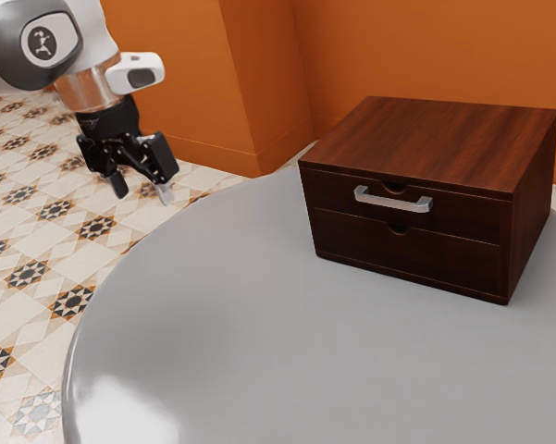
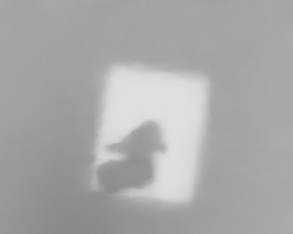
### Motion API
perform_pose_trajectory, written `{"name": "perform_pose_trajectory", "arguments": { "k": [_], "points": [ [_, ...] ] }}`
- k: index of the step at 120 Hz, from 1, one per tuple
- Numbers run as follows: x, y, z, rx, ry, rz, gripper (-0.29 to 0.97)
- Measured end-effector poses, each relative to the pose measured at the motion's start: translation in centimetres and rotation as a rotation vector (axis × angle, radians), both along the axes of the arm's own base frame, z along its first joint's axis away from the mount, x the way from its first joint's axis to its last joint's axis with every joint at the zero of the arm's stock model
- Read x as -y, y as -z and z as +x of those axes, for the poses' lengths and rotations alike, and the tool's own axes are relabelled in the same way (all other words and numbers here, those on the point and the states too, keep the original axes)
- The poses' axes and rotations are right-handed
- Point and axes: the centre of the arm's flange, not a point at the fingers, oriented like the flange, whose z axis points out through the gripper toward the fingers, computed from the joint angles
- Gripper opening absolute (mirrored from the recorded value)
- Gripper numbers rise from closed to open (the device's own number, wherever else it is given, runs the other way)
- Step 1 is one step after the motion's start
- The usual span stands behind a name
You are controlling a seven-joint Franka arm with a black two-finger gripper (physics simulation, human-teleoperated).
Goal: Pull the drawer handle with one arm to open the drawer
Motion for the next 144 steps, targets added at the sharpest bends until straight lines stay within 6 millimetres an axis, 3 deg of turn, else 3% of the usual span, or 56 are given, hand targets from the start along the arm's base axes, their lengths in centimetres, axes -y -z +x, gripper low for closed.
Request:
{"name": "perform_pose_trajectory", "arguments": {
  "k": [13, 24, 29, 41, 48, 60, 72, 79, 91, 110, 126, 144],
  "points": [
    [2.8, 0.0, 0.9, 0.024, 0.057, -0.033, 0.68],
    [3.0, -0.2, 1.0, 0.043, 0.066, -0.053, 0.68],
    [2.7, -2.5, 0.4, 0.091, 0.067, -0.047, 0.68],
    [1.7, -10.6, -2.5, 0.264, 0.110, -0.001, 0.68],
    [1.1, -13.8, -4.2, 0.354, 0.189, 0.037, 0.68],
    [1.6, -16.5, -5.6, 0.444, 0.393, 0.096, 0.68],
    [6.1, -18.5, -6.7, 0.498, 0.647, 0.125, 0.68],
    [7.8, -17.1, -4.9, 0.474, 0.766, 0.128, 0.68],
    [9.9, -11.9, 0.8, 0.395, 0.935, 0.135, 0.68],
    [13.1, -5.3, 7.2, 0.354, 1.153, 0.153, 0.68],
    [14.7, -1.9, 8.9, 0.351, 1.295, 0.199, 0.67],
    [15.9, -0.9, 10.1, 0.397, 1.415, 0.252, 0.67]
  ]
}}
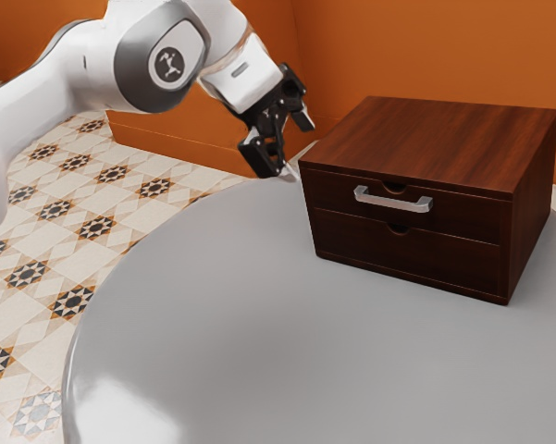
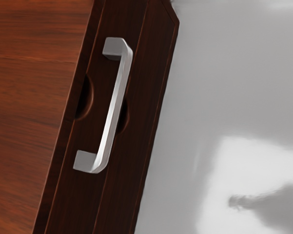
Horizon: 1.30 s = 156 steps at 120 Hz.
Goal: Pull the drawer handle with one arm to open the drawer
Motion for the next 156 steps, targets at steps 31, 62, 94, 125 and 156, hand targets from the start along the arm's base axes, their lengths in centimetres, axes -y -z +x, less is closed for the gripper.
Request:
{"name": "perform_pose_trajectory", "arguments": {
  "k": [31, 62, 94, 125, 156],
  "points": [
    [2.9, 4.1, 2.5, 0.026, 0.154, 0.000, 0.57],
    [4.6, 6.5, 4.5, 0.070, 0.214, -0.001, 0.42],
    [6.1, 8.6, 5.7, 0.073, 0.230, 0.122, 0.36],
    [6.8, 9.3, 6.1, 0.060, 0.155, 0.121, 0.32],
    [7.4, 10.6, 7.8, 0.059, 0.090, 0.091, 0.30]
  ]
}}
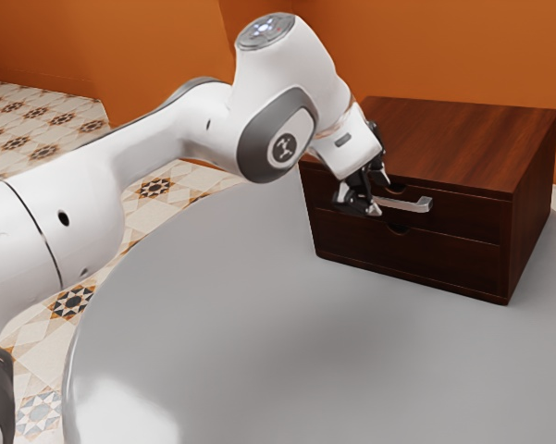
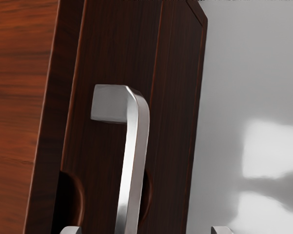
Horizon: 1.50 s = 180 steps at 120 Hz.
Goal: Pull the drawer handle with one arm to open the drawer
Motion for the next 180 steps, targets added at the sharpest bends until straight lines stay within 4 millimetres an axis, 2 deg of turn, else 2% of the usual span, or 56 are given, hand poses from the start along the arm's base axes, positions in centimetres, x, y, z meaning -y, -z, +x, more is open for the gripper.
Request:
{"name": "perform_pose_trajectory", "arguments": {
  "k": [74, 120, 152, 180],
  "points": [
    [0.2, 2.0, 1.1, 0.010, -0.050, -0.023, 0.24],
    [0.2, 2.4, 1.2, 0.006, -0.056, -0.033, 0.13],
    [0.2, 2.5, 0.6, -0.003, -0.059, -0.035, 0.09],
    [0.3, 2.5, -0.8, -0.020, -0.058, -0.025, 0.07]
  ]
}}
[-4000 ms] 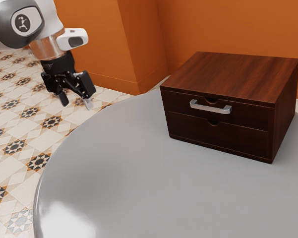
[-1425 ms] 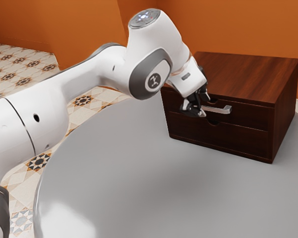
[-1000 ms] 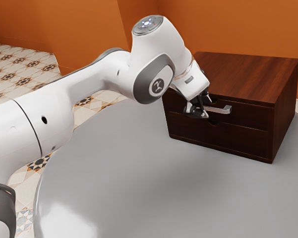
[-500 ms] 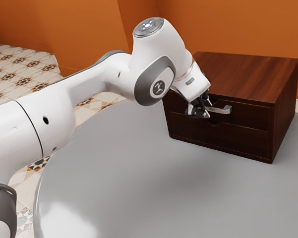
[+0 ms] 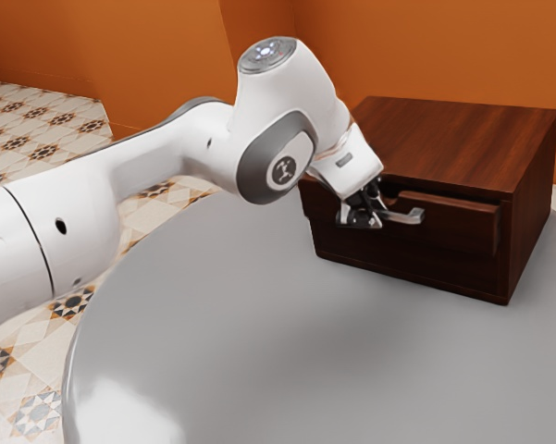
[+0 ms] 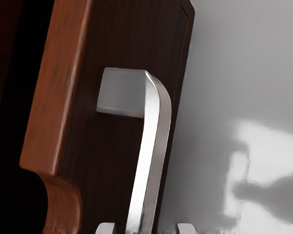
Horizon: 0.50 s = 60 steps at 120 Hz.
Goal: Pull the drawer handle with one arm to open the drawer
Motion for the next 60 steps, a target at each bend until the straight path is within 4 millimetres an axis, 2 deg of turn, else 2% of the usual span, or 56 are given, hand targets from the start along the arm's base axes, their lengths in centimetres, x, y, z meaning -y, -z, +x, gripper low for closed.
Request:
{"name": "perform_pose_trajectory", "arguments": {
  "k": [60],
  "points": [
    [-0.1, -0.1, -5.1, -0.007, 0.004, 0.019, 0.06]
  ]
}}
